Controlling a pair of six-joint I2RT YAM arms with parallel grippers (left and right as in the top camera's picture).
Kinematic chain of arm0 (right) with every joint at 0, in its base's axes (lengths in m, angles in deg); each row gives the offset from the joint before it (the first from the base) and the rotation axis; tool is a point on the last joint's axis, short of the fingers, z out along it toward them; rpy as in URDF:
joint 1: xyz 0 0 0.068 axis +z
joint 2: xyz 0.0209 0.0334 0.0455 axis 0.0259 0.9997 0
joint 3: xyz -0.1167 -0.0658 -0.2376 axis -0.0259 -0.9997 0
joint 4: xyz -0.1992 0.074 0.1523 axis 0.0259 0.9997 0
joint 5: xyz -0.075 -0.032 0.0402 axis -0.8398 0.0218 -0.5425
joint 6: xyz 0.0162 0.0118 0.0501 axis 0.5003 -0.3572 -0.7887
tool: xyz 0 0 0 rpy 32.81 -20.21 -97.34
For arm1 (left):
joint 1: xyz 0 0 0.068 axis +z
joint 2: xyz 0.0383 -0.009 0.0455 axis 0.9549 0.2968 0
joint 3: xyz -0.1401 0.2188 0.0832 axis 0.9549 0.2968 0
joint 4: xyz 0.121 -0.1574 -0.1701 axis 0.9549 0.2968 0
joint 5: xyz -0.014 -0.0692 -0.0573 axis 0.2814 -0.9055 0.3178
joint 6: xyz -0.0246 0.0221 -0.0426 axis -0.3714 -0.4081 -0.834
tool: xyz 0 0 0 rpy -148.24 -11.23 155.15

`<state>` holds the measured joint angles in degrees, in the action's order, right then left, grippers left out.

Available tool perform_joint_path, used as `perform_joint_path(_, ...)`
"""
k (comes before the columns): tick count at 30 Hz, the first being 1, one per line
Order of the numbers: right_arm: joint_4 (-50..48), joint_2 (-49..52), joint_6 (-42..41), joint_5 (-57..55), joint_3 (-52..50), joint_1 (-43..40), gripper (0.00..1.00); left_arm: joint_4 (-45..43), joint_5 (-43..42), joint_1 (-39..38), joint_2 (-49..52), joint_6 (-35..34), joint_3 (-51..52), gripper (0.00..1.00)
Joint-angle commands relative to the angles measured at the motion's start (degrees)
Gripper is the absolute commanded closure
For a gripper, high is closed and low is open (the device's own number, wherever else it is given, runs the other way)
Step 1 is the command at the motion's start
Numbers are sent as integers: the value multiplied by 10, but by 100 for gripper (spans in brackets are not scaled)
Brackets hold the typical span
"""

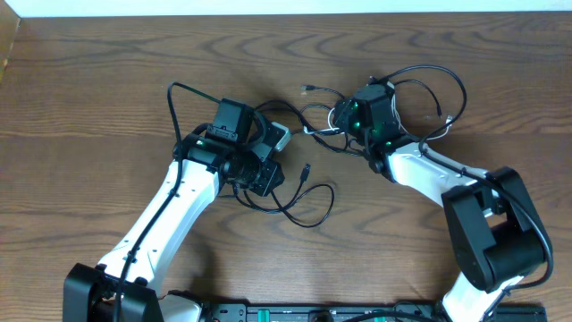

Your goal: Untangle cables

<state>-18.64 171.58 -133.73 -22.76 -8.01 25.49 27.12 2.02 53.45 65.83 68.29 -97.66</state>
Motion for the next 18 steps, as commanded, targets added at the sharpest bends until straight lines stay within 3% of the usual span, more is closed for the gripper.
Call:
perform_joint_path(1, -10, 25, 99, 8, 2, 9, 65, 2, 5, -1, -3, 5, 1, 69)
perform_joint_path(7, -11, 29, 235, 32, 2, 23, 61, 2, 5, -1, -3, 3, 1, 69)
perform_joint_path(18, -9, 53, 266, 31, 2, 34, 62, 2, 5, -1, -3, 3, 1, 69)
